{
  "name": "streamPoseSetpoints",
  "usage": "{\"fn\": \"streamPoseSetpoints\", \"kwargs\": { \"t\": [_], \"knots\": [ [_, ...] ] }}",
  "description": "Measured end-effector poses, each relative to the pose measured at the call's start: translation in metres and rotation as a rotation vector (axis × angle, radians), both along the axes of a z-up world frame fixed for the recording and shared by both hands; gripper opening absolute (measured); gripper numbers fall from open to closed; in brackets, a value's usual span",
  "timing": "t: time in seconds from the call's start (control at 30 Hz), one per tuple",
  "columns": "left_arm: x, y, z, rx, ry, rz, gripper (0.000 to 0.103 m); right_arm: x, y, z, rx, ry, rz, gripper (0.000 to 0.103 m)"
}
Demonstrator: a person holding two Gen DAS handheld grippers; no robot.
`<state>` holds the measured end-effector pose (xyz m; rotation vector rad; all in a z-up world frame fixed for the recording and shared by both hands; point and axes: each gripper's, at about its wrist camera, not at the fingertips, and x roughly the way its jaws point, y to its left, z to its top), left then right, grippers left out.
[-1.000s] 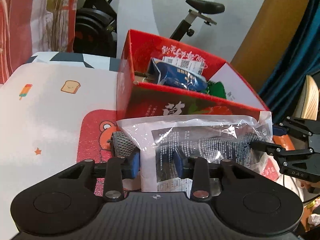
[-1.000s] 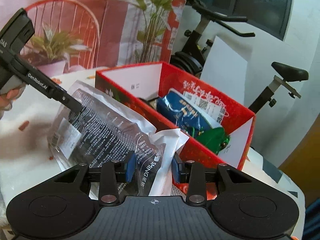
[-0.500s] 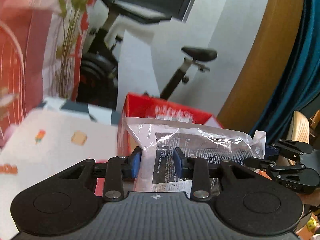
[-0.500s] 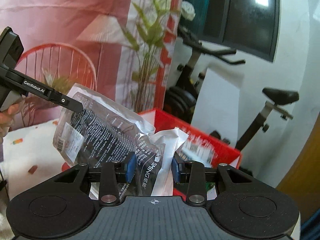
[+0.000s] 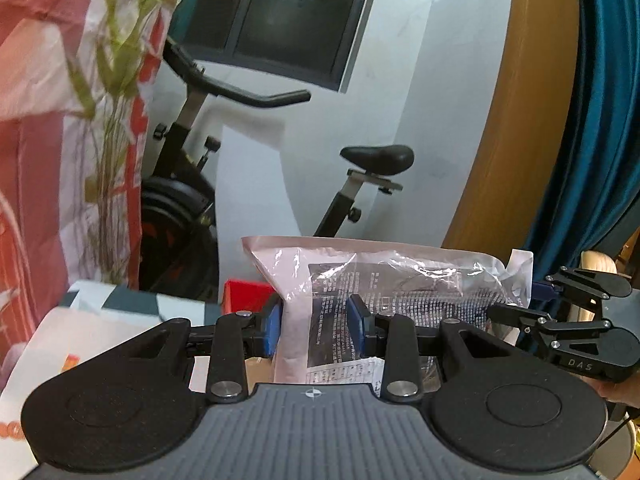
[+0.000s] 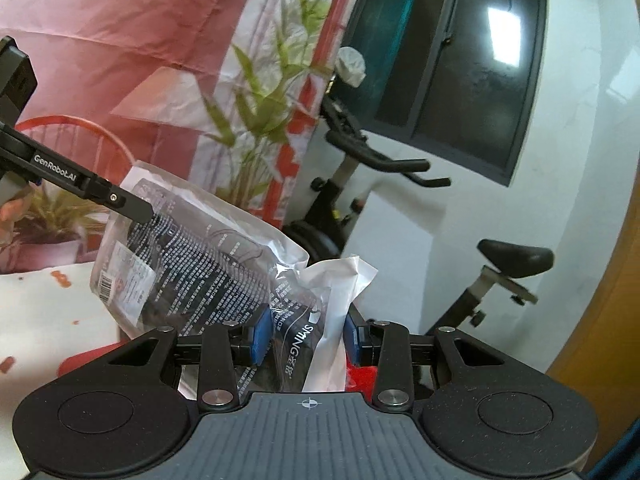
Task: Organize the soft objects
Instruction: 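Lift the clear bag with both tools and carry it over the box, then lower the clear bag into the box and open both tools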
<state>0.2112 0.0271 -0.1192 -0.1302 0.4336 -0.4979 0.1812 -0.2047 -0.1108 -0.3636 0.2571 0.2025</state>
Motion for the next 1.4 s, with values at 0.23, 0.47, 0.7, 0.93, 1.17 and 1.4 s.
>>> {"fn": "streamPoseSetpoints", "kwargs": {
  "t": [0.23,0.47,0.7,0.93,1.17,1.4],
  "knots": [
    [0.026,-0.018,0.004,-0.020,-0.024,-0.004,0.036,0.028,-0.010,-0.019,0.007,-0.032,-0.074,0.035],
    [0.061,-0.042,-0.009,0.070,0.018,-0.002,0.036,0.053,-0.018,-0.056,0.015,0.026,-0.123,0.035],
    [0.084,-0.054,-0.041,0.167,0.112,-0.025,0.037,0.065,-0.014,-0.085,0.000,0.111,-0.135,0.035],
    [0.099,-0.053,-0.058,0.225,0.168,-0.016,0.037,0.089,-0.013,-0.100,0.028,0.255,-0.139,0.035],
    [0.114,-0.062,-0.076,0.306,0.233,-0.046,0.037,0.109,-0.022,-0.112,0.075,0.380,-0.164,0.035],
    [0.121,-0.060,-0.082,0.287,0.260,-0.057,0.039,0.128,-0.024,-0.116,0.085,0.466,-0.180,0.035]
  ]
}}
